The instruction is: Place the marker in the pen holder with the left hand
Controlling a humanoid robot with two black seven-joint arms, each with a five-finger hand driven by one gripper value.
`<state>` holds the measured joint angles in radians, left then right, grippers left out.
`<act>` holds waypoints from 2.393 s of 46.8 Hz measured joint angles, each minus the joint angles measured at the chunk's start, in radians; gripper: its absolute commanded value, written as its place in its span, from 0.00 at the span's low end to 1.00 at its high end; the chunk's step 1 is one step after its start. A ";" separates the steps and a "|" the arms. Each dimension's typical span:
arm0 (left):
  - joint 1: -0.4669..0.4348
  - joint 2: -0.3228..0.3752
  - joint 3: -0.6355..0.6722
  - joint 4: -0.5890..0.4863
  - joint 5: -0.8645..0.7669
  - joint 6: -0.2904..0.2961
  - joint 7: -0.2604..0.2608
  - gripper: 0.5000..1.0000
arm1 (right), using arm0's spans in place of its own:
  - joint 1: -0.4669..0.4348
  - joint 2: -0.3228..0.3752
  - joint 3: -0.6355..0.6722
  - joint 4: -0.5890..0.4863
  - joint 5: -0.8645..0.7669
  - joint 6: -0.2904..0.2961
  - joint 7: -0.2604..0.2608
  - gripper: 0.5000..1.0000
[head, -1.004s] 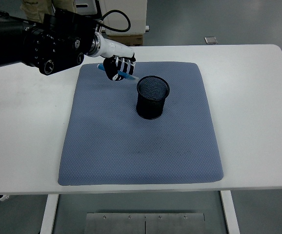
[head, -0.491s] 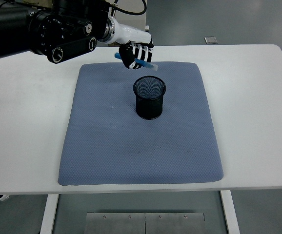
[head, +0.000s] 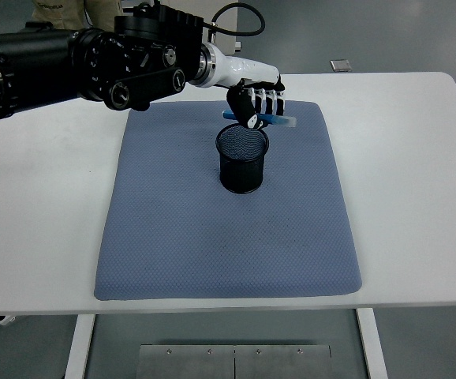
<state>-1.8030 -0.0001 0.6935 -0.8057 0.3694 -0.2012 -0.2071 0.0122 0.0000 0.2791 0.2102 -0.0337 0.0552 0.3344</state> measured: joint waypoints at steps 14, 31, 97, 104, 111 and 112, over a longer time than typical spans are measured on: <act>0.015 0.000 -0.025 -0.004 -0.066 -0.002 0.000 0.00 | 0.000 0.000 0.000 0.000 0.000 0.000 0.000 1.00; 0.056 0.000 -0.025 -0.012 -0.220 -0.007 -0.014 0.00 | 0.000 0.000 0.000 0.000 0.000 0.000 0.000 1.00; 0.251 0.291 -0.201 0.084 -0.336 0.084 -0.014 1.00 | 0.000 0.000 0.000 0.000 0.000 0.000 0.000 1.00; 0.391 0.335 -0.405 0.186 -0.331 0.082 -0.021 1.00 | 0.000 0.000 0.000 0.000 0.000 0.000 0.000 1.00; 0.493 0.338 -0.575 0.277 -0.326 0.074 -0.062 1.00 | 0.000 0.000 0.000 0.000 0.000 0.000 0.000 1.00; 0.510 0.340 -0.597 0.282 -0.328 0.074 -0.072 1.00 | 0.000 0.000 0.000 0.000 0.000 0.000 0.000 1.00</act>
<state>-1.2926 0.3395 0.0967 -0.5232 0.0413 -0.1271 -0.2789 0.0123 0.0000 0.2792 0.2102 -0.0337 0.0552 0.3346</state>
